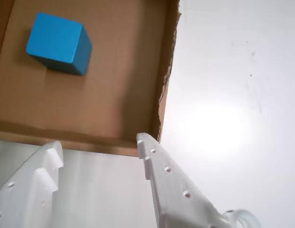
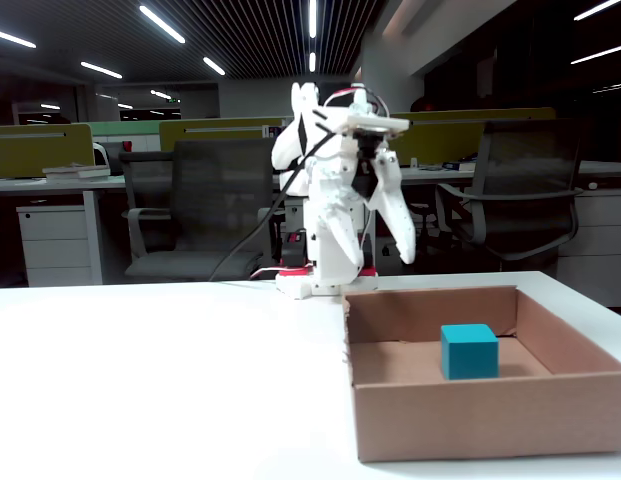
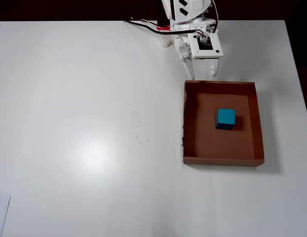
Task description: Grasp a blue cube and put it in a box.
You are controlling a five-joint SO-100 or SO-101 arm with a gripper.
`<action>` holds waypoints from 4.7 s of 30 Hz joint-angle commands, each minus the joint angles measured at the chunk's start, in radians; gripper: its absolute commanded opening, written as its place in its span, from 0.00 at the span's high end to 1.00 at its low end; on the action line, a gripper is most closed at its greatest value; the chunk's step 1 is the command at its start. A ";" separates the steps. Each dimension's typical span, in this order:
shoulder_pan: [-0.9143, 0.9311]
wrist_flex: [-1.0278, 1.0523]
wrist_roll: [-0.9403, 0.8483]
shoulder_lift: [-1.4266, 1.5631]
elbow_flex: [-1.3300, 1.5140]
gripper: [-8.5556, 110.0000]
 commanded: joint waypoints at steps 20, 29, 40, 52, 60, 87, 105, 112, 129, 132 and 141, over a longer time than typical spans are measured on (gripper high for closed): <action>-0.071 -0.006 0.086 0.025 0.143 0.80; -0.081 0.040 0.086 0.025 0.143 0.80; -0.080 0.067 0.086 0.025 0.143 0.80; -0.147 0.193 0.086 0.025 0.143 0.72; -0.147 0.193 0.086 0.025 0.143 0.72; -0.147 0.193 0.086 0.025 0.143 0.72; -0.147 0.193 0.086 0.025 0.143 0.72; -0.147 0.193 0.086 0.025 0.143 0.72; -0.147 0.193 0.086 0.025 0.143 0.72; -0.147 0.193 0.086 0.025 0.143 0.72; -0.147 0.193 0.086 0.025 0.143 0.72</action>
